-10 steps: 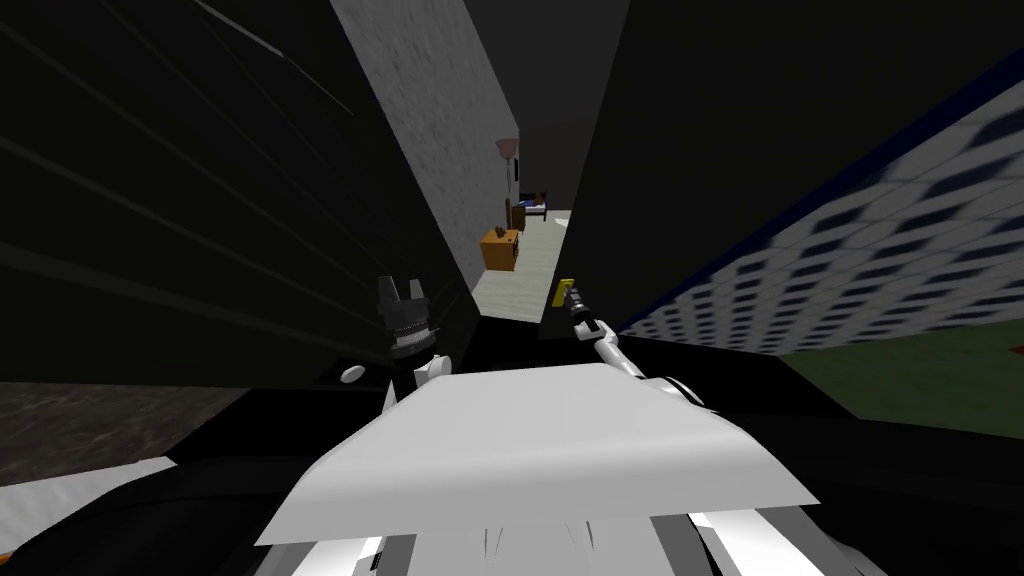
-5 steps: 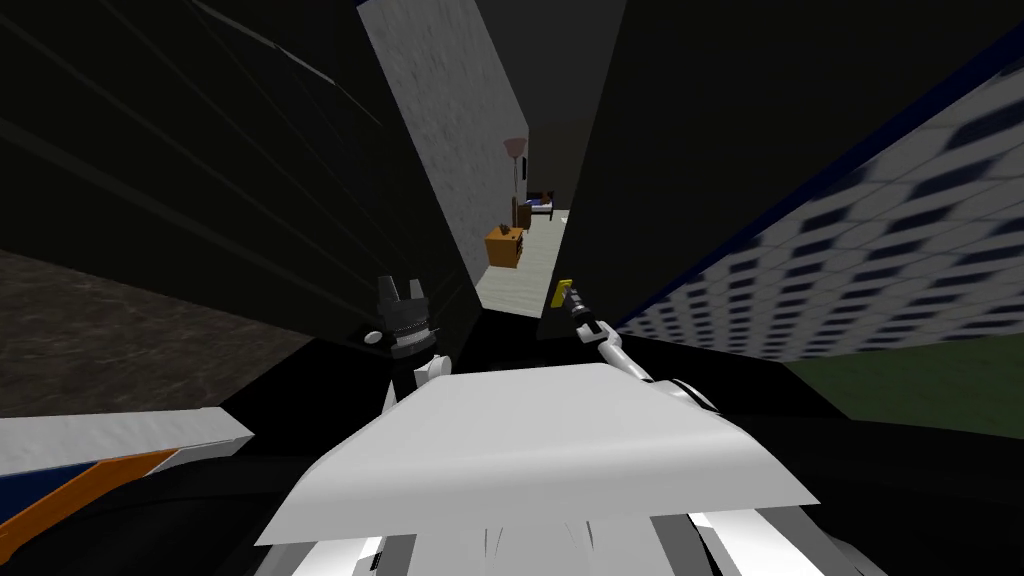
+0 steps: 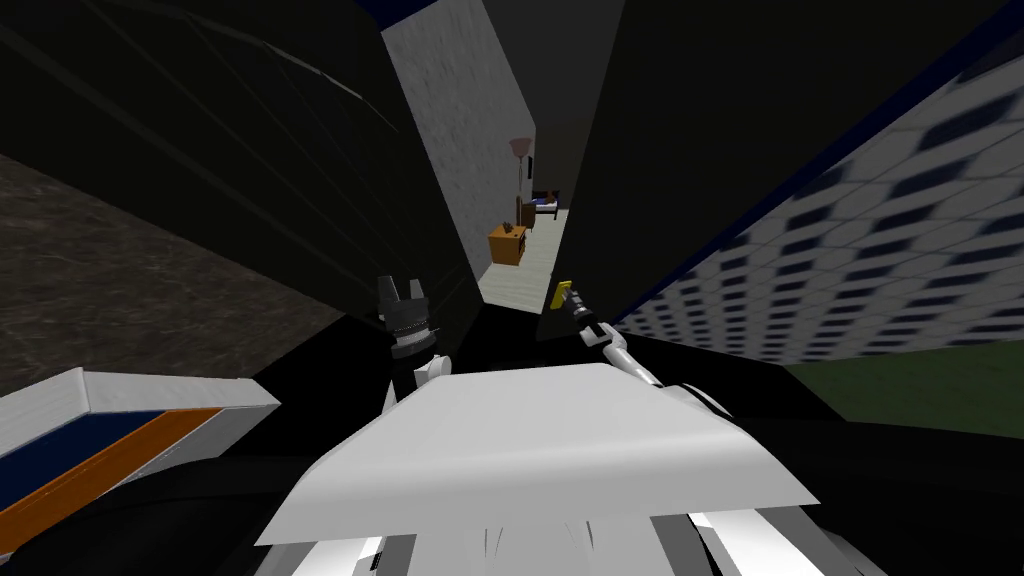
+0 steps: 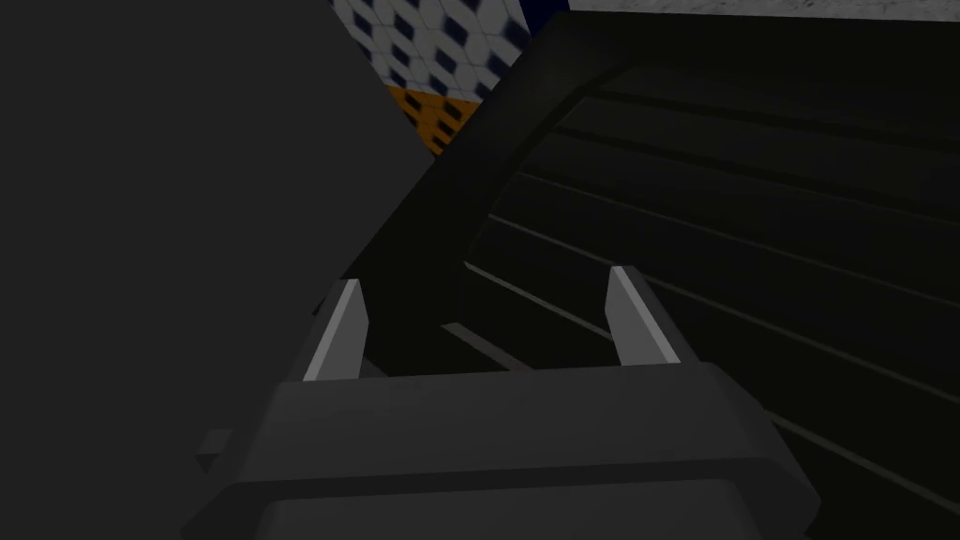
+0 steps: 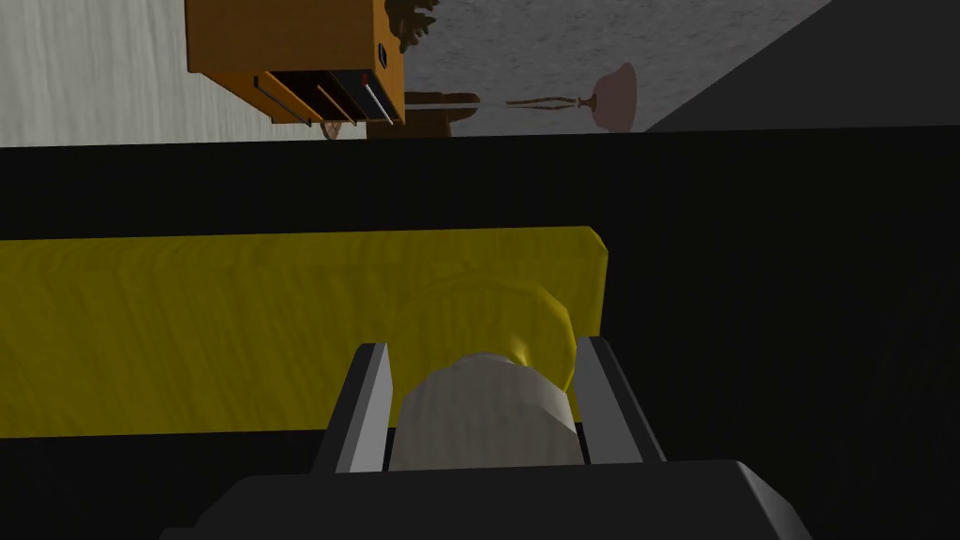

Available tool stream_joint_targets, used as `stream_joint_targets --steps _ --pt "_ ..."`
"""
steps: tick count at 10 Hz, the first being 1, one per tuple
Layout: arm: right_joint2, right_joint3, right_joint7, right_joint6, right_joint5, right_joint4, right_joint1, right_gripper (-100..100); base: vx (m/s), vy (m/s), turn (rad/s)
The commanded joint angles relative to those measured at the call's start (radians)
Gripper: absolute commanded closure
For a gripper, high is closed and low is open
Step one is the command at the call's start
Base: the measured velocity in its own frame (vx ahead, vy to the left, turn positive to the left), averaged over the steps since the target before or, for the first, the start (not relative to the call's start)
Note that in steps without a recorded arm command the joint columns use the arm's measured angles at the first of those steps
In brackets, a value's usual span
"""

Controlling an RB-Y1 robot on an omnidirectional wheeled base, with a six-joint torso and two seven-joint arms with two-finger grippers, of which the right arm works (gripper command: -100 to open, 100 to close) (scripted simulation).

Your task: Pull the door open

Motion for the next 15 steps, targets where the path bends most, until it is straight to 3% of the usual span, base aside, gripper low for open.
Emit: stream_joint_targets --steps 1,5,6,7,8,13,14,15 --pt "-0.026 0.018 -0.023 -0.025 0.003 -0.011 0.021 100 -0.207 -0.180 0.126" --pt "-0.085 0.056 -0.072 -0.067 0.007 -0.056 0.071 100 -0.201 -0.114 0.091" --pt "-0.075 0.057 -0.066 -0.066 0.008 -0.043 0.060 100 -0.093 -0.049 0.019" --pt "-0.102 0.072 -0.089 -0.098 0.011 -0.048 0.082 100 -0.156 -0.076 0.117" --pt "-0.110 0.075 -0.096 -0.107 0.012 -0.049 0.086 100 -0.184 -0.128 0.118" --pt "-0.195 0.107 -0.159 -0.203 0.020 -0.065 0.135 100 -0.194 -0.123 0.103" --pt "-0.204 0.111 -0.166 -0.214 0.020 -0.066 0.141 100 -0.174 -0.121 0.047" --pt "-0.195 0.114 -0.162 -0.207 0.021 -0.065 0.139 100 -0.079 -0.054 0.012"
